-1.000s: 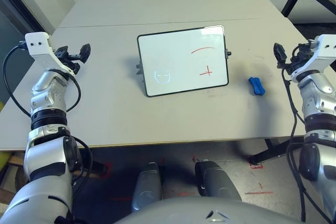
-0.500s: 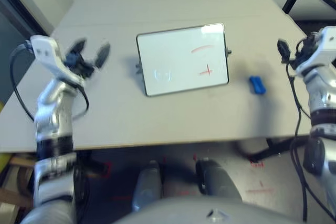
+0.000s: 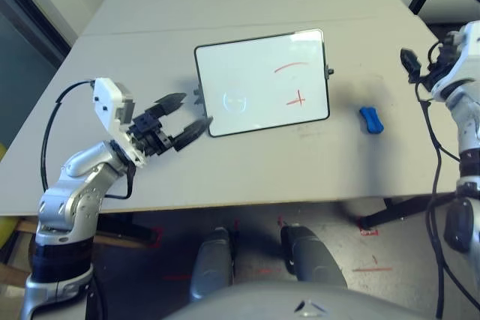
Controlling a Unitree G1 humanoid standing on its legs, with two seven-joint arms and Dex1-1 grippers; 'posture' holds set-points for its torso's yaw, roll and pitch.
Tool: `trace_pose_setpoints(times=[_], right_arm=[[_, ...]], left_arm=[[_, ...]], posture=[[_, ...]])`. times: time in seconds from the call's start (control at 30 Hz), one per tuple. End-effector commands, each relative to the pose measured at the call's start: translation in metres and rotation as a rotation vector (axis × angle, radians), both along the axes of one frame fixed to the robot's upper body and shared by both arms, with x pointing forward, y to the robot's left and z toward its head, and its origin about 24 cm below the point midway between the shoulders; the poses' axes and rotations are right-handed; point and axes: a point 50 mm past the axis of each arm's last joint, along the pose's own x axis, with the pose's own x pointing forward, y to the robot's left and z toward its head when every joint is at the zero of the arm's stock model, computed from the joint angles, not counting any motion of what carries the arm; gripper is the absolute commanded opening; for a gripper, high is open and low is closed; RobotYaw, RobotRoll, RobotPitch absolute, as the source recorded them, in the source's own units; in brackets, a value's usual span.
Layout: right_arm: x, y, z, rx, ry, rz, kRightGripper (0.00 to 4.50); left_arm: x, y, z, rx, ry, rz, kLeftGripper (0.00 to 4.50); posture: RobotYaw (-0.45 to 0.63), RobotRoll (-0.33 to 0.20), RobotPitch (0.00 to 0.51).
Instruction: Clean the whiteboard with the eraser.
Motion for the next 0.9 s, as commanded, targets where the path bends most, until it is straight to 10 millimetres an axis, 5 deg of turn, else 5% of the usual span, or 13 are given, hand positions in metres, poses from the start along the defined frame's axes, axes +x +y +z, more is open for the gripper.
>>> trace_pose_setpoints(times=[0.03, 0.43, 0.9], right_arm=[[-0.012, 0.013, 0.007, 0.017, 0.204, 0.079, 4.46], [-0.04, 0.034, 0.008, 0.049, 0.608, 0.041, 4.46], [-0.035, 0.057, -0.024, 0.086, 0.694, 0.028, 4.46]], left_arm=[[-0.003, -0.008, -0.006, 0.042, 0.02, -0.079, 4.5], [0.005, -0.016, -0.017, 0.072, 0.01, -0.125, 4.5], [0.004, -0.02, -0.019, 0.082, 0.011, -0.131, 4.5]], posture=[[-0.17, 0.0, 0.107], [-0.2, 0.0, 0.107], [-0.19, 0.0, 0.134]])
